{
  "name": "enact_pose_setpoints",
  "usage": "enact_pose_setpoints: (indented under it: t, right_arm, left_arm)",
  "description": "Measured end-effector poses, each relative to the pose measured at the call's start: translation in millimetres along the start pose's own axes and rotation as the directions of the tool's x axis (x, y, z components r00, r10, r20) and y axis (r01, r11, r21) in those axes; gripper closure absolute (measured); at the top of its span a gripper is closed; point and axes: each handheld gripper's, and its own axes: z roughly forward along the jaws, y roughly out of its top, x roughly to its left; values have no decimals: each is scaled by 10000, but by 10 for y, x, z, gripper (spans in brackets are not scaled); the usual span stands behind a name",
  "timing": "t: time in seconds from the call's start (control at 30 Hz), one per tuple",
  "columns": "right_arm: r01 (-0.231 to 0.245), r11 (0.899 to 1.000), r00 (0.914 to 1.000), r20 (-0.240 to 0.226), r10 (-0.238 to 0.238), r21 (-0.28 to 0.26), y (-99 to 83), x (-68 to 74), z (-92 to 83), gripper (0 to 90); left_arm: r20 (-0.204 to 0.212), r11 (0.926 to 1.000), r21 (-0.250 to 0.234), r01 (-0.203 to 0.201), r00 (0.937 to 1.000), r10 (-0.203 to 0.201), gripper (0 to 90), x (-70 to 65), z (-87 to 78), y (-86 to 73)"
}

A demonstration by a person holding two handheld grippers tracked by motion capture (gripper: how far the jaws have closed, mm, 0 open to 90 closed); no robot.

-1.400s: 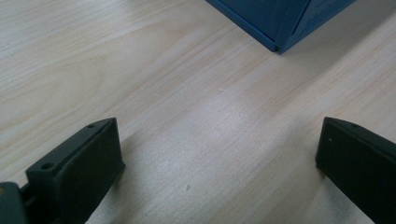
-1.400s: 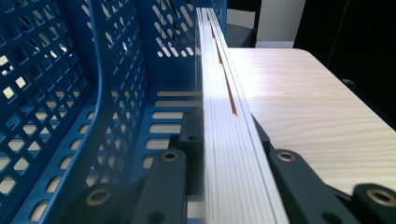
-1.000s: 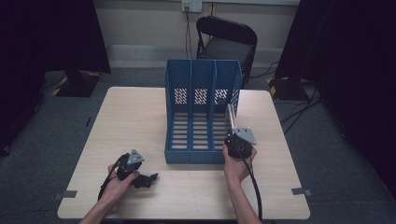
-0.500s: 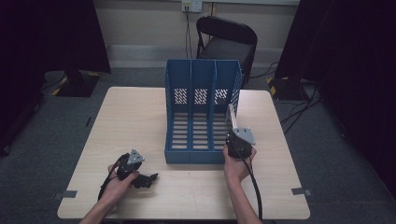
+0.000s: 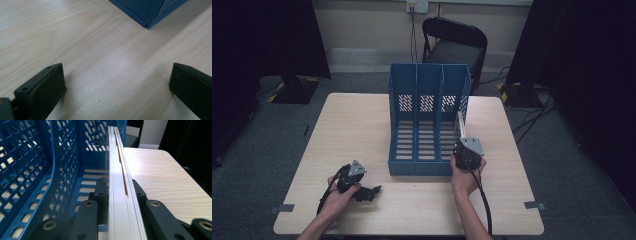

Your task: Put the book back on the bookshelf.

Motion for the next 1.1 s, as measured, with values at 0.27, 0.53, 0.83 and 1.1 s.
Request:
enact_pose_setpoints:
  t: [0.27,0.53,0.83,1.1]
  right_arm:
    - [301,9995,9995,-100,-302,-17,20,-33,-24,683]
    - [241,9992,9992,-302,-251,-313,82,-48,-68,626]
    - [-67,9992,9982,-597,43,-392,138,-106,-85,571]
    - [-805,9961,9913,-1074,763,-350,244,-161,-95,562]
  left_arm:
    - [-6,10000,8,20,10000,-20,0,-2,-2,-1]
    - [14,10000,-9,58,10000,-58,0,-6,-2,-3]
    - [18,10000,-8,55,10000,-55,0,-6,-2,-3]
    - [18,10000,-8,58,10000,-58,0,-6,-2,-3]
